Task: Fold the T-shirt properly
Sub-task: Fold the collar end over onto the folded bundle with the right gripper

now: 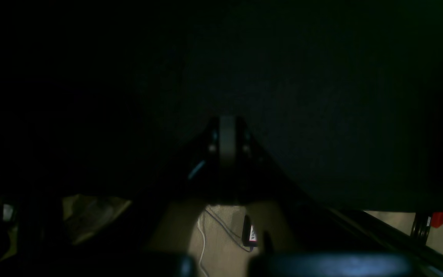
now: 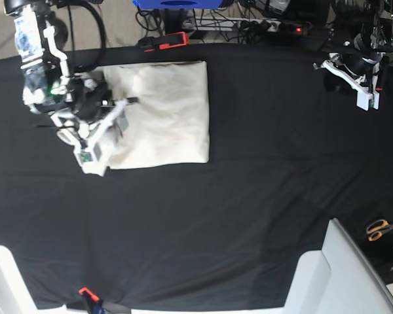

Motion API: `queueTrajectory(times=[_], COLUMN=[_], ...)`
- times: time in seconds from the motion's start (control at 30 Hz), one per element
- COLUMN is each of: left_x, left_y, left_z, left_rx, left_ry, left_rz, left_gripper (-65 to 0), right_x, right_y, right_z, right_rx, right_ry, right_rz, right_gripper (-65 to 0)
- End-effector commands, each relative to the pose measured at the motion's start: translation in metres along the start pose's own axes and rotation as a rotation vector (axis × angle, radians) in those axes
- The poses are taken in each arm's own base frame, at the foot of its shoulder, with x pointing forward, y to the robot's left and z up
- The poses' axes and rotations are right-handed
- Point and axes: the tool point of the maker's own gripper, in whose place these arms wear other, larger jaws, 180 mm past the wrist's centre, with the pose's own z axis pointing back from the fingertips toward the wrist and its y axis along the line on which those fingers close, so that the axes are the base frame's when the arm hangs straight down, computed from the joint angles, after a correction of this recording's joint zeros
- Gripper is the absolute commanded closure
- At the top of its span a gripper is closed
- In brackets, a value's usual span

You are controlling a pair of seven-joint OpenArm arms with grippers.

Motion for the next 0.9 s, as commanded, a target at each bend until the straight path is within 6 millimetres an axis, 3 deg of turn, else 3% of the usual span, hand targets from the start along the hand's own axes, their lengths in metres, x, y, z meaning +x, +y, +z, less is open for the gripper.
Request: queueTrajectory(times=[0.0, 0.27, 0.57, 0.87], left_x=[0.011, 0.011, 0.007, 0.007], left_y=[-0.001, -0.002, 0.000, 0.000], left_z=[0.003, 0.002, 0.002, 0.002], left_rx=[-0.010, -0.013, -0.008, -0.007], left_ry=[-0.032, -0.033, -0.023, -0.022], left_rz=[-0.017, -0.017, -0.015, -0.015], left_gripper=[0.0, 0.0, 0.0, 0.0], right_x=[0.011, 0.010, -0.004, -0.003], right_y=[0.002, 0.034, 0.071, 0.093], right_z=[0.004, -0.003, -0.017, -0.017], right_rx=[0.000, -0.009, -0.040, -0.095], right_ry=[-0.036, -0.043, 0.011, -0.048], right_rz=[0.003, -0.055, -0.056, 0.048], right_gripper=[-0.3, -0.3, -0.3, -0.2])
